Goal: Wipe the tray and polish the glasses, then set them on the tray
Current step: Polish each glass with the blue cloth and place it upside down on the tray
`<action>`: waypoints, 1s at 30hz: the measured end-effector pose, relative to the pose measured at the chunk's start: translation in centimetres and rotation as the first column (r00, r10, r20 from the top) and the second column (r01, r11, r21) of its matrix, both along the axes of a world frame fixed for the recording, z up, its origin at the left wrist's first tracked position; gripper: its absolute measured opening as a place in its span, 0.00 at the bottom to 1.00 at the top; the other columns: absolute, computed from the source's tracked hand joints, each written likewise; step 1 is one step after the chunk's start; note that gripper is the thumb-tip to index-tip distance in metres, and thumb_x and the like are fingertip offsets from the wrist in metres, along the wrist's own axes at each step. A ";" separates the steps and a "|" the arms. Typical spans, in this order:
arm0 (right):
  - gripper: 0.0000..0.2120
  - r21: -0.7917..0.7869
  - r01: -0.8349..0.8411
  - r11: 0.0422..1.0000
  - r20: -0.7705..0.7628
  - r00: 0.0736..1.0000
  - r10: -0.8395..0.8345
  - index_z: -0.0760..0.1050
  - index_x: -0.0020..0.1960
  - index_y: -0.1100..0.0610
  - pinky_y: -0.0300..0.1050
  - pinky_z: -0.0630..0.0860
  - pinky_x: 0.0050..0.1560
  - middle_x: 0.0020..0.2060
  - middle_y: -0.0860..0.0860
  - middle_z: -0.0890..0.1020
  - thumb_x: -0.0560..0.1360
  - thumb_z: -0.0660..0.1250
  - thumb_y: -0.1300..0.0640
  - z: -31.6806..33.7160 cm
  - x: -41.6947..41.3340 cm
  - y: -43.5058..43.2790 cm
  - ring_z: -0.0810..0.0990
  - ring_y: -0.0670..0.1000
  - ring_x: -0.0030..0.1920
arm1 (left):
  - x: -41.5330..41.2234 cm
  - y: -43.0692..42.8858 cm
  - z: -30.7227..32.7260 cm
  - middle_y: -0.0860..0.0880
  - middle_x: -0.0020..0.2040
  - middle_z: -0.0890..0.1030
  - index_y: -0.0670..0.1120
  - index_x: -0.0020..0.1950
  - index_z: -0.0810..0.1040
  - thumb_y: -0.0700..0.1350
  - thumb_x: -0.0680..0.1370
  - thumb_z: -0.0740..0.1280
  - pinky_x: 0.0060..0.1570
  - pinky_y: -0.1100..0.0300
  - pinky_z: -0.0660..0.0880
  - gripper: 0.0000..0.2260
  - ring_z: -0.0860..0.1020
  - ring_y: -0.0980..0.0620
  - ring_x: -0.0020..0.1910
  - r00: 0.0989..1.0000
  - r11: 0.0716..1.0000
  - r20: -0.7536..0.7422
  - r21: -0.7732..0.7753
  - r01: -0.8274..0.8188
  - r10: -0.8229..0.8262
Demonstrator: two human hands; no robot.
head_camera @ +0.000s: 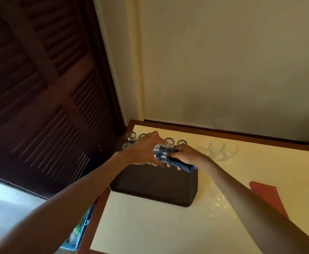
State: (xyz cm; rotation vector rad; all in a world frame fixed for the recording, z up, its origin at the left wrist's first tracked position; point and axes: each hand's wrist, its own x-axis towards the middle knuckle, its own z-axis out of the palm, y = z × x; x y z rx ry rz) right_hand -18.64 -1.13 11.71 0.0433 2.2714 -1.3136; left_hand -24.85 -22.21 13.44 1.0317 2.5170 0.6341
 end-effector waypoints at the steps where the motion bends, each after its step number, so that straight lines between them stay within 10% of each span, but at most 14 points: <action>1: 0.14 -0.009 0.024 1.000 -0.041 0.999 -0.025 0.82 0.53 0.57 0.43 0.78 0.37 0.41 0.52 0.87 0.82 0.63 0.48 0.8 0.2 0.2 0.81 0.52 0.33 | 0.0 0.1 0.9 0.55 0.63 0.72 0.55 0.73 0.73 0.49 0.69 0.83 0.66 0.56 0.70 0.35 0.70 0.56 0.62 1.000 0.999 -0.023 0.035 -0.004 0.005; 6: 0.11 -0.008 0.147 0.989 -0.207 0.968 -0.146 0.82 0.45 0.56 0.43 0.77 0.36 0.33 0.51 0.85 0.81 0.67 0.51 3.2 1.1 0.9 0.81 0.51 0.31 | -1.2 -1.0 4.2 0.58 0.70 0.71 0.65 0.74 0.69 0.66 0.66 0.80 0.65 0.51 0.77 0.39 0.74 0.52 0.68 0.957 0.986 0.287 0.149 -0.072 0.026; 10: 0.12 0.028 0.120 0.992 -0.268 0.957 -0.108 0.82 0.44 0.56 0.49 0.79 0.40 0.34 0.51 0.86 0.80 0.68 0.49 4.2 1.3 1.1 0.83 0.53 0.31 | -1.4 -0.4 5.5 0.45 0.69 0.76 0.49 0.74 0.74 0.75 0.73 0.60 0.56 0.47 0.82 0.39 0.77 0.45 0.66 0.625 0.896 0.761 0.141 -0.420 0.173; 15: 0.27 0.306 0.257 0.916 -0.367 0.920 -0.136 0.80 0.35 0.51 0.47 0.79 0.39 0.30 0.47 0.82 0.67 0.68 0.27 5.0 0.3 0.7 0.81 0.48 0.30 | -0.3 2.3 5.6 0.48 0.58 0.78 0.41 0.67 0.76 0.60 0.86 0.52 0.69 0.40 0.73 0.26 0.76 0.45 0.65 0.740 0.880 0.609 0.139 -0.454 0.286; 18: 0.46 0.349 0.363 0.864 -0.365 0.902 -0.232 0.82 0.41 0.52 0.51 0.82 0.39 0.32 0.47 0.83 0.51 0.59 0.12 4.1 -0.7 1.2 0.82 0.49 0.32 | 0.6 3.7 6.6 0.45 0.51 0.78 0.41 0.61 0.78 0.57 0.88 0.50 0.56 0.50 0.78 0.24 0.78 0.49 0.52 0.866 0.919 0.447 0.199 -0.340 0.223; 22: 0.32 0.262 0.473 0.842 -0.502 0.811 -0.300 0.81 0.37 0.50 0.49 0.80 0.36 0.30 0.44 0.81 0.61 0.67 0.20 4.6 -0.2 0.8 0.81 0.47 0.31 | 0.9 4.5 8.0 0.44 0.54 0.78 0.46 0.60 0.76 0.54 0.89 0.50 0.48 0.60 0.78 0.18 0.78 0.51 0.49 0.890 0.905 0.417 0.281 -0.319 0.184; 27: 0.24 0.439 0.551 0.709 -0.876 0.440 0.200 0.66 0.28 0.50 0.34 0.55 0.25 0.19 0.42 0.66 0.69 0.75 0.39 7.4 0.5 0.2 0.62 0.46 0.20 | -0.3 2.6 7.3 0.38 0.60 0.81 0.44 0.65 0.76 0.62 0.86 0.54 0.49 0.50 0.81 0.24 0.81 0.42 0.55 0.472 0.759 0.876 0.243 -0.604 0.095; 30: 0.08 0.464 0.545 0.698 -0.885 0.258 0.387 0.72 0.30 0.54 0.34 0.63 0.27 0.19 0.46 0.71 0.65 0.68 0.53 8.2 0.0 -0.8 0.63 0.48 0.20 | 0.5 3.1 7.8 0.38 0.62 0.81 0.42 0.66 0.76 0.53 0.86 0.61 0.44 0.48 0.82 0.16 0.83 0.41 0.54 0.332 0.684 0.923 0.115 -0.721 0.196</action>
